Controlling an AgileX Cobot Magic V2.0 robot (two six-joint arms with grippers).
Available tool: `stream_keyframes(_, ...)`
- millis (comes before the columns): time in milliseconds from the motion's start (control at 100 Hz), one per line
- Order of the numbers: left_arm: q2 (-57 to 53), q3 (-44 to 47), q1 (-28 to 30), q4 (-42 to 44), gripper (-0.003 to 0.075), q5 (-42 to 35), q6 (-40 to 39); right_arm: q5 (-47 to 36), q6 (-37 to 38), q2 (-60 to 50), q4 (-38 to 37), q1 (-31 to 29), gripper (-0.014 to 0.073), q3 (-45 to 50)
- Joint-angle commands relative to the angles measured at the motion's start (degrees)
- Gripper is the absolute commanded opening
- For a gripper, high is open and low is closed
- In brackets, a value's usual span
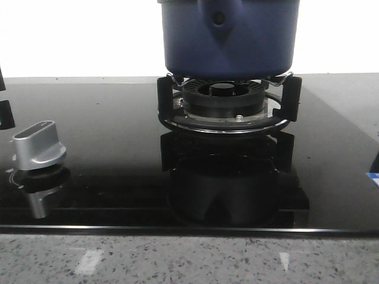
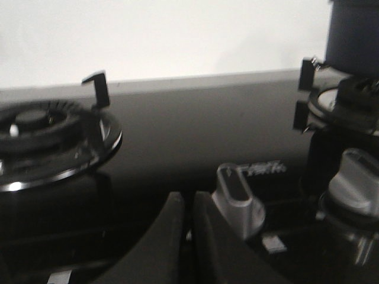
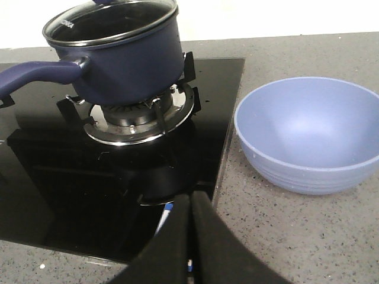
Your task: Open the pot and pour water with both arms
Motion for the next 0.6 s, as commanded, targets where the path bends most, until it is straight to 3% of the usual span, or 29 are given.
stream_keyframes(0,-1.46,-0.58,1.43,-0.23,-0.0020,-2.79,-0.93,-3.99,-0.64,1.01,1.07,0.09,-0.0069,-1.02)
stream_keyframes(160,-1.46,2.10,2.49,-1.95,-0.0020,-0.68,-0.93,-3.99,-0.64,1.01,1.07,0.09,-0.0069,-1.02)
stream_keyframes(260,-1.46,2.10,2.49,-2.72,-0.0020,5.92,-0.93,-3.99,-0.64,1.01,1.07,0.09,-0.0069,-1.02)
stream_keyframes(590,-1.46,2.10,2.49,-3.21,-0.0020,5.74,-0.93,-3.99,-0.64,1.01,1.07,0.09,-0.0069,-1.02)
